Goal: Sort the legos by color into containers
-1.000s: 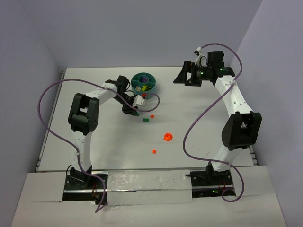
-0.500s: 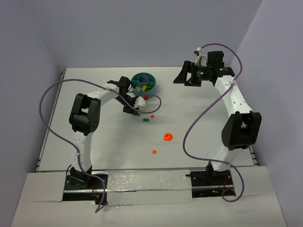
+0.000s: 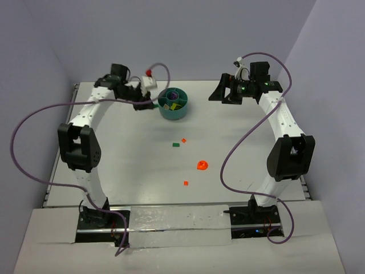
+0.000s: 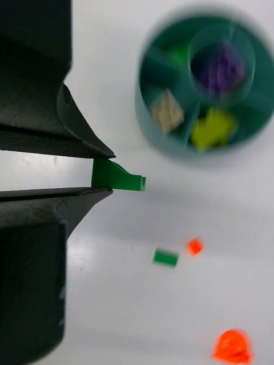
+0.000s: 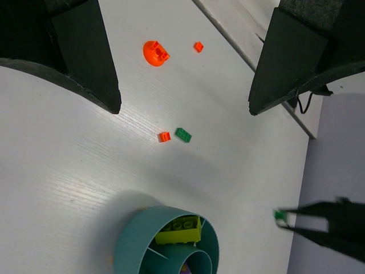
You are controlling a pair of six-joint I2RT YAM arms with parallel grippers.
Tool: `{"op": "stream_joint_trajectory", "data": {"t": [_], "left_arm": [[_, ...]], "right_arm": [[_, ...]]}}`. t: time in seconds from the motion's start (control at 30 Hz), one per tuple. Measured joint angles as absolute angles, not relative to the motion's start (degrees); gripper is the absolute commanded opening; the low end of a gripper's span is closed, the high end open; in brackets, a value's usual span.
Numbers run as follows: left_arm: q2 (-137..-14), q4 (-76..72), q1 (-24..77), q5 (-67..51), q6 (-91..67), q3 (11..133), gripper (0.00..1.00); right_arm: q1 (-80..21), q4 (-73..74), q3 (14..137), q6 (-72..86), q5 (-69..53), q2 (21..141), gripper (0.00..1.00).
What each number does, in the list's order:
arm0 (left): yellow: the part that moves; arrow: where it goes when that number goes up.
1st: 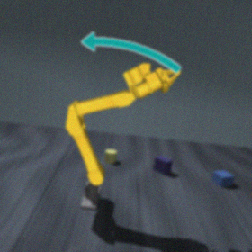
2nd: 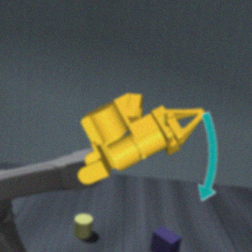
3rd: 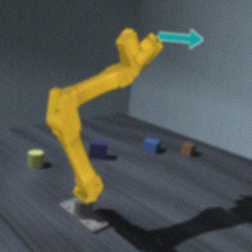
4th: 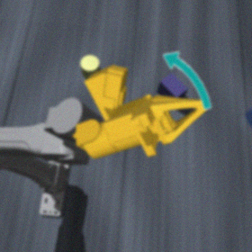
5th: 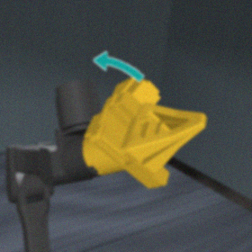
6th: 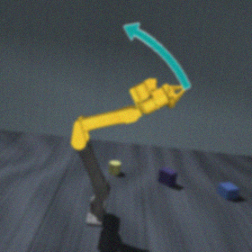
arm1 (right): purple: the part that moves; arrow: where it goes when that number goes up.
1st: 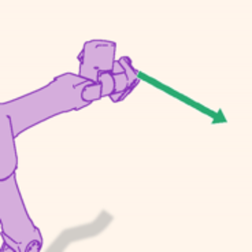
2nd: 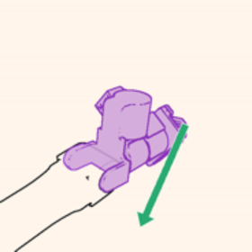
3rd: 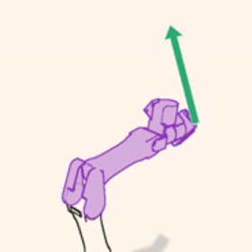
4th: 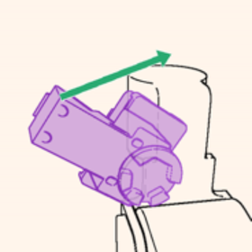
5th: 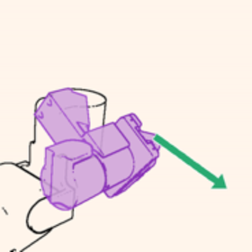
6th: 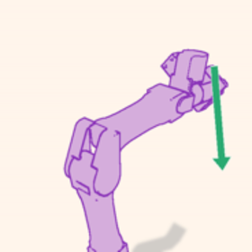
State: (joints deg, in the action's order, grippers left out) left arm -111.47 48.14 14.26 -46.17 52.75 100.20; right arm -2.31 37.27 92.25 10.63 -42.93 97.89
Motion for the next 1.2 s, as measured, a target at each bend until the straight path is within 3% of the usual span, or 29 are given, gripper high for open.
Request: {"op": "stream_joint_trajectory", "data": {"t": [0.17, 0.43, 0.67, 1.2], "left_arm": [[-112.2, 38.9, 7.0, -45.1, 35.3, 108.6, 0.00], [-122.2, 29.7, 7.8, -38.8, 20.0, 116.2, 0.01], [-131.2, 28.9, 9.9, -34.8, 15.8, 122.2, 0.05], [-136.0, 26.1, 14.9, -32.1, 14.1, 127.5, 0.10]], "right_arm": [[-2.3, 37.3, 92.4, 10.6, -42.8, 97.9, 1.00], [-2.3, 37.3, 93.0, 10.6, -42.7, 98.0, 1.00], [-2.3, 37.3, 93.8, 10.9, -42.7, 99.2, 1.00], [-2.3, 37.3, 93.8, 11.0, -43.0, 99.8, 1.00]]}}
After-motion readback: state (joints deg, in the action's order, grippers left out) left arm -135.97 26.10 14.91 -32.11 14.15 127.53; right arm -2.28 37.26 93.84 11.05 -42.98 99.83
